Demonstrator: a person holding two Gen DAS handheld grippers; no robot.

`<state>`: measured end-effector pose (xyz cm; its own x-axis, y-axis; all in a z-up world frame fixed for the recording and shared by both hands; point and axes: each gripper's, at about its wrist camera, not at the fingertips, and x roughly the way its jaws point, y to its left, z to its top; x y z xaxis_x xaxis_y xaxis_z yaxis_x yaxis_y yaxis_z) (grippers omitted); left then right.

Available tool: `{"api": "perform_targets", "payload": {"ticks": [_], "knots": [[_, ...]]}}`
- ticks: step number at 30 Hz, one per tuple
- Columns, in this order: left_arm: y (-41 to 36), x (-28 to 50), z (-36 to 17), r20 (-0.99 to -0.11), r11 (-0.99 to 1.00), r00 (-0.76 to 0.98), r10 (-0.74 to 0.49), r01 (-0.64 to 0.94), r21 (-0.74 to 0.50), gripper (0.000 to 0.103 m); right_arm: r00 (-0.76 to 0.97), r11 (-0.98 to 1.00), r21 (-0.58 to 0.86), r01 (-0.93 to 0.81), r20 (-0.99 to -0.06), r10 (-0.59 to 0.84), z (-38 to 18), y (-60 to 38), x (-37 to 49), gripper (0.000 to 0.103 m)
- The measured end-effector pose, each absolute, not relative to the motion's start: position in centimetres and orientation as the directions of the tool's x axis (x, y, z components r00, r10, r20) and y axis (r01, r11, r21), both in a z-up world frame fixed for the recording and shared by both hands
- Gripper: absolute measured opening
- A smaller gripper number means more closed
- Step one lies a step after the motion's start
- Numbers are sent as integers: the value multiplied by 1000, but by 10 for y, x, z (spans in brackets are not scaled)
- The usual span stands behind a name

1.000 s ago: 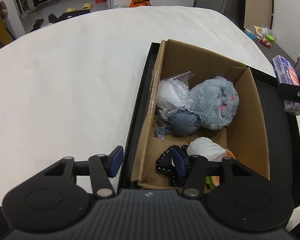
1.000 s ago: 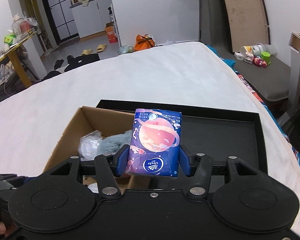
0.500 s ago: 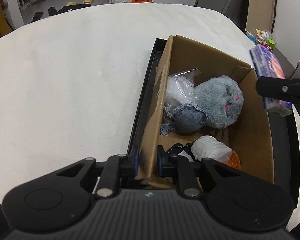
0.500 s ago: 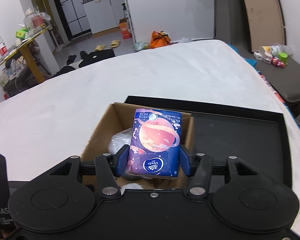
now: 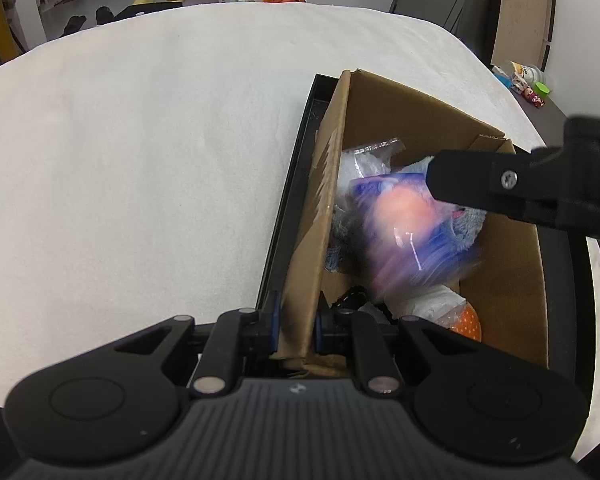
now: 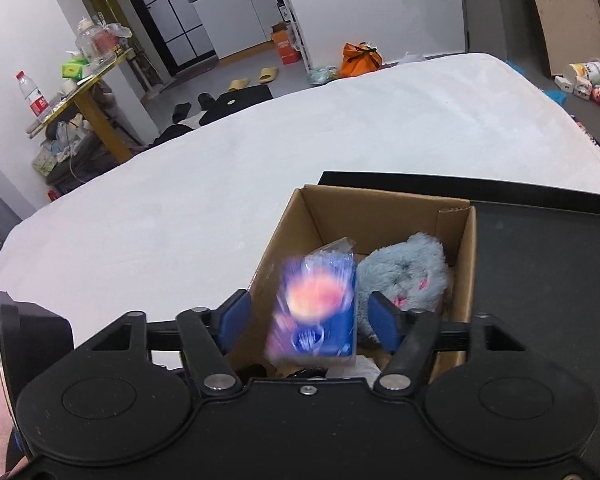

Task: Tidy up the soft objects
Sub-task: 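Lower the tissue pack into the box and open the right gripper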

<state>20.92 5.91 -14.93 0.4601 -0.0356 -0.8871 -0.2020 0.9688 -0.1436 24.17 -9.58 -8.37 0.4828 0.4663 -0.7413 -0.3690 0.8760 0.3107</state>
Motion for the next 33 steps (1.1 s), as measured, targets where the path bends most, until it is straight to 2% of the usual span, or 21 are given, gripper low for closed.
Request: {"api": "perform_targets", "payload": {"ticks": [20, 23, 25, 31, 32, 33], "knots": [[46, 213, -127, -891, 978, 454, -11, -179, -103, 19, 502, 921, 277, -275, -775, 383, -89, -150, 227, 65], [43, 211, -119, -891, 981, 455, -12, -167, -99, 20, 508, 925, 280, -256, -776, 375, -87, -157, 221, 69], [43, 209, -114, -890, 981, 455, -16, -165, -102, 26, 511, 926, 291, -239, -774, 375, -84, -161, 216, 74], [36, 201, -101, -887, 989, 461, 1, -134, -69, 47, 538, 927, 318, -198, -756, 374, -79, -172, 203, 76], [35, 200, -98, -886, 989, 463, 5, -131, -63, 48, 542, 926, 326, -189, -752, 375, -79, -175, 201, 77], [34, 199, -95, -885, 990, 466, 8, -128, -59, 51, 545, 926, 332, -180, -750, 375, -78, -178, 198, 84]]}}
